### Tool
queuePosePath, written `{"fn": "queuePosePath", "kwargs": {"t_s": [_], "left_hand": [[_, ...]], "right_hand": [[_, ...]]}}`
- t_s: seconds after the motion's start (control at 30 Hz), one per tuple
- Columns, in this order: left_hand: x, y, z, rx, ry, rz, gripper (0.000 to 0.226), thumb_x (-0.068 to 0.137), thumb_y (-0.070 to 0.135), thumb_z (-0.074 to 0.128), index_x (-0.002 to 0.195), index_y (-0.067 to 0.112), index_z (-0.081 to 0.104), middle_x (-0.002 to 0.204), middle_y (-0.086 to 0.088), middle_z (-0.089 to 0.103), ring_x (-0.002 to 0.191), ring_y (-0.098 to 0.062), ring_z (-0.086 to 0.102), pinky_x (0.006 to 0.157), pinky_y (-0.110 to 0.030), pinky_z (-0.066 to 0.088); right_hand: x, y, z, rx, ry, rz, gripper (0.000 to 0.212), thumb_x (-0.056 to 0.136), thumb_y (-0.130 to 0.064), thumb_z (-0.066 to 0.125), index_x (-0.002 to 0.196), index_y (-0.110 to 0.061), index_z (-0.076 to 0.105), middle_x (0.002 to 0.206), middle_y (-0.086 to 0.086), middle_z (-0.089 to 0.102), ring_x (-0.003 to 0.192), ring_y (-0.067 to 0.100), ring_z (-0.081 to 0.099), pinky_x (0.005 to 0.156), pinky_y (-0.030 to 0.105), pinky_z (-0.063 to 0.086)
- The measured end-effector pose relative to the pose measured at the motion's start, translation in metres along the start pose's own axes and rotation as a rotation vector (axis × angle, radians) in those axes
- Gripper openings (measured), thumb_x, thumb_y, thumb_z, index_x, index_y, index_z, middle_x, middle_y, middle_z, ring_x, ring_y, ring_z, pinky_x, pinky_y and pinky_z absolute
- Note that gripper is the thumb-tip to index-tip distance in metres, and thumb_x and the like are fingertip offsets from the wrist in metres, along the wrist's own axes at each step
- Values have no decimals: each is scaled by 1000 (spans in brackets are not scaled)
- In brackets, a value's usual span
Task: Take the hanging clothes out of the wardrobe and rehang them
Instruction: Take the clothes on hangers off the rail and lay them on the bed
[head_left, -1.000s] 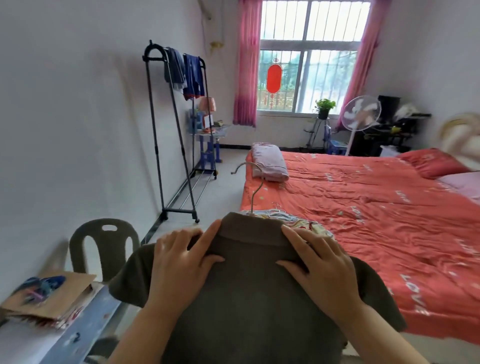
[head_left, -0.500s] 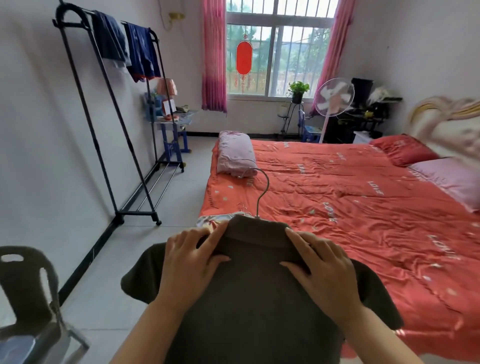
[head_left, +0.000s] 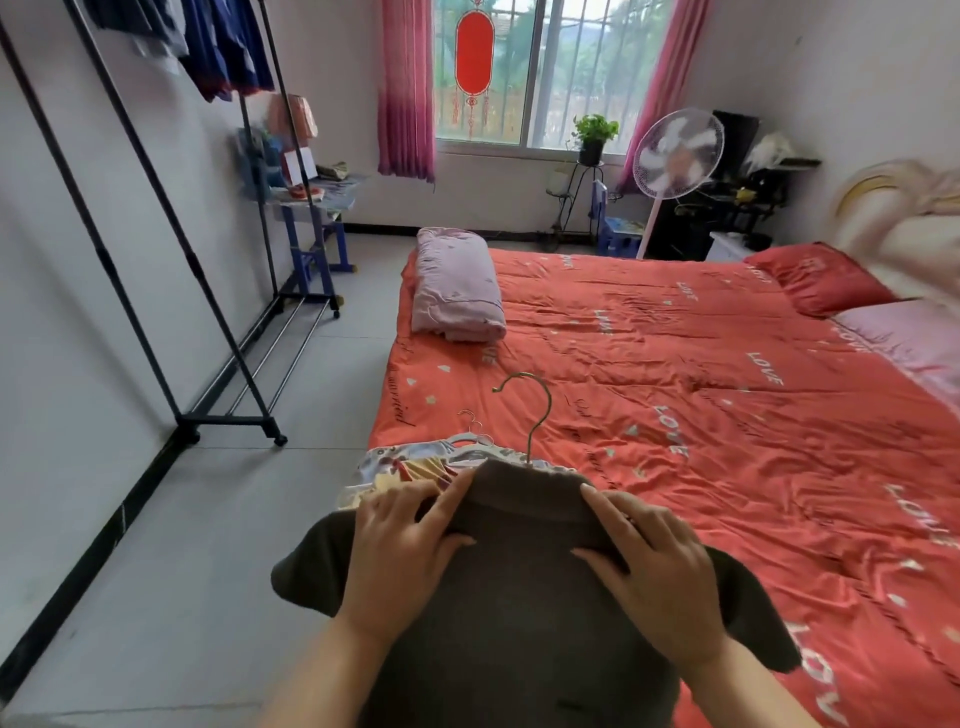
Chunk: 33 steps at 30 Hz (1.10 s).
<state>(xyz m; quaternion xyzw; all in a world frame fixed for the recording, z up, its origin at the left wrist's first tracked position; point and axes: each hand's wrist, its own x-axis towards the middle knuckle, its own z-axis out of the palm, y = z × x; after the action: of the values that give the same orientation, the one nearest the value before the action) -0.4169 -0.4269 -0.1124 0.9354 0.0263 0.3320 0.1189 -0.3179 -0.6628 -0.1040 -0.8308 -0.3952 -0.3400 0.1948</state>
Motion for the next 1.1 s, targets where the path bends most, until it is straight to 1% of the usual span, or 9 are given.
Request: {"fn": "queuePosePath", "kwargs": {"t_s": [0.17, 0.33, 0.63, 0.77, 0.83, 0.87, 0.93, 1.0, 1.1], "left_hand": [[27, -37, 35, -40, -88, -43, 54, 86, 46, 48, 135, 25, 41, 101, -4, 62, 96, -18, 50, 81, -43, 48], [52, -70, 76, -20, -156, -105, 51, 92, 52, 35, 136, 26, 39, 99, -4, 63, 94, -17, 49, 80, -44, 49], [98, -121, 178, 56, -278, -226, 57, 78, 44, 49, 131, 24, 41, 92, -4, 63, 89, -18, 48, 73, -45, 51], [113, -148, 230, 61, -363, -290, 69, 66, 35, 74, 127, 24, 44, 93, -4, 64, 86, -23, 59, 68, -46, 52], [119, -157, 256, 102, -471, -382, 78, 60, 29, 84, 128, 26, 48, 105, -4, 63, 97, -25, 60, 76, -50, 51], [121, -159, 266, 151, -554, -441, 78, 66, 32, 81, 134, 28, 44, 120, -4, 57, 111, -26, 54, 87, -53, 46], [115, -162, 292, 258, -733, -554, 76, 84, 41, 62, 146, 33, 20, 147, -2, 30, 136, -24, 26, 110, -52, 22], [104, -160, 310, 258, -851, -638, 73, 90, 43, 52, 148, 34, 9, 153, -1, 15, 141, -22, 11, 115, -47, 10], [84, -153, 320, 225, -929, -693, 65, 93, 40, 48, 147, 31, 13, 154, -2, 14, 141, -21, 10, 115, -43, 10]], "right_hand": [[25, 20, 52, 45, -78, 28, 51, 85, -46, 55, 130, -24, 49, 113, 1, 62, 99, 17, 55, 88, 33, 44], [50, 48, 108, 121, -148, 27, 50, 85, -47, 56, 130, -24, 50, 117, -2, 61, 101, 16, 56, 90, 31, 44], [79, 115, 233, 238, -326, 83, 51, 83, -48, 54, 129, -27, 49, 113, 0, 64, 97, 19, 60, 85, 34, 48], [87, 139, 296, 292, -441, 149, 52, 79, -47, 55, 127, -28, 48, 112, -1, 63, 95, 18, 57, 85, 30, 43], [85, 145, 329, 269, -573, 199, 59, 74, -42, 66, 128, -29, 46, 116, 1, 62, 97, 24, 61, 86, 36, 47], [82, 146, 343, 238, -656, 225, 67, 70, -38, 75, 130, -29, 47, 120, 3, 61, 99, 28, 61, 87, 41, 49], [71, 148, 374, 182, -820, 269, 77, 61, -33, 84, 130, -26, 51, 126, 8, 58, 106, 33, 59, 91, 48, 48], [59, 147, 392, 173, -910, 241, 75, 54, -33, 87, 123, -23, 59, 121, 7, 61, 103, 32, 61, 88, 44, 49], [40, 143, 399, 175, -931, 146, 74, 36, -32, 93, 105, -19, 70, 100, 3, 68, 83, 25, 67, 71, 36, 55]]}}
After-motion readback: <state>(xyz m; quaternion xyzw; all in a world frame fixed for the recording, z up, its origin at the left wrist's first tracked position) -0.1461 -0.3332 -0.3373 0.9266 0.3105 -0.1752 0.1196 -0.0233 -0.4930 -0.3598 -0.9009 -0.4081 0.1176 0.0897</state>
